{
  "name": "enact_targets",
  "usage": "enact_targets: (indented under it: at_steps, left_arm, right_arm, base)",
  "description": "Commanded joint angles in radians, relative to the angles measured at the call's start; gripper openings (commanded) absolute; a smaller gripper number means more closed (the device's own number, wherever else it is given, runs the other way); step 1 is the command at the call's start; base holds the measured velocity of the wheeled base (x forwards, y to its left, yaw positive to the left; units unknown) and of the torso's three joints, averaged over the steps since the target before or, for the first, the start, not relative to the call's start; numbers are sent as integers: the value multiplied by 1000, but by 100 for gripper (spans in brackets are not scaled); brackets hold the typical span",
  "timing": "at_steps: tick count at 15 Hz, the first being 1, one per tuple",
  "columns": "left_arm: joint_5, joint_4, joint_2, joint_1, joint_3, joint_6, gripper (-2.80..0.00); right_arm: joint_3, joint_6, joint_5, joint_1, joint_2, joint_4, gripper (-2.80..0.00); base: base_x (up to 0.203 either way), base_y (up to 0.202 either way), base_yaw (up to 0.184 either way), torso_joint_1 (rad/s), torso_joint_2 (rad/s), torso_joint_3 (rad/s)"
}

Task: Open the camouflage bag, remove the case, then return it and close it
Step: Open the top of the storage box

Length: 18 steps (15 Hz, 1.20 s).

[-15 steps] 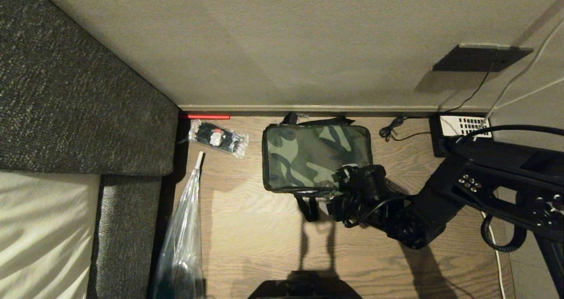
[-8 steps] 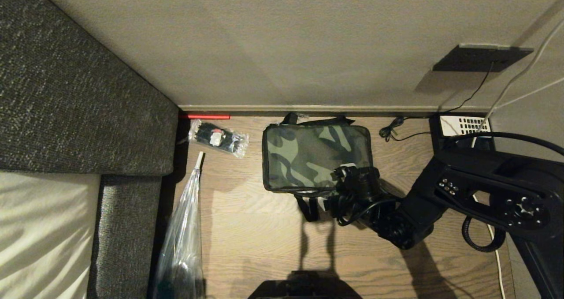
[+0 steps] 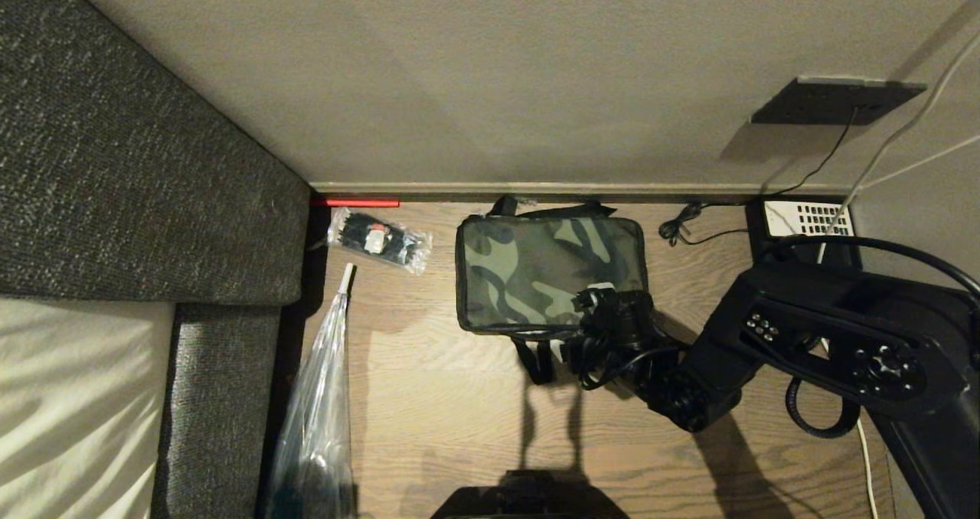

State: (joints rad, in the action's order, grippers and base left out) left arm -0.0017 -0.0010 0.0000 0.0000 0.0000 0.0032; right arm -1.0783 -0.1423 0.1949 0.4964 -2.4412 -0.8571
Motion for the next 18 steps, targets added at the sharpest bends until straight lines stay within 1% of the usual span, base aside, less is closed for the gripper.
enact_targets:
  at_steps: [1, 9, 11, 14, 15, 16, 18]
  left_arm:
    - [0, -1, 0, 0, 0, 0, -280]
    - [0, -1, 0, 0, 0, 0, -280]
    - [0, -1, 0, 0, 0, 0, -280]
    - [0, -1, 0, 0, 0, 0, -280]
    - [0, -1, 0, 0, 0, 0, -280]
    - [0, -1, 0, 0, 0, 0, -280]
    - [0, -1, 0, 0, 0, 0, -280]
  right_arm:
    - [-3, 1, 0, 2, -17, -30, -280]
    - [5, 1, 1, 3, -19, -43, -280]
    - [35, 2, 4, 4, -10, -48, -280]
    - [110, 25, 4, 4, 22, -50, -280]
    - [148, 42, 15, 3, 28, -49, -19]
    - [170, 59, 29, 2, 30, -47, 0]
    - [179, 72, 60, -3, 22, -49, 0]
  base:
    - [0, 0, 0, 0, 0, 0]
    - [0, 0, 0, 0, 0, 0]
    - [0, 0, 0, 0, 0, 0]
    - [0, 0, 0, 0, 0, 0]
    - [0, 0, 0, 0, 0, 0]
    - [0, 0, 0, 0, 0, 0]
    - [0, 0, 0, 0, 0, 0]
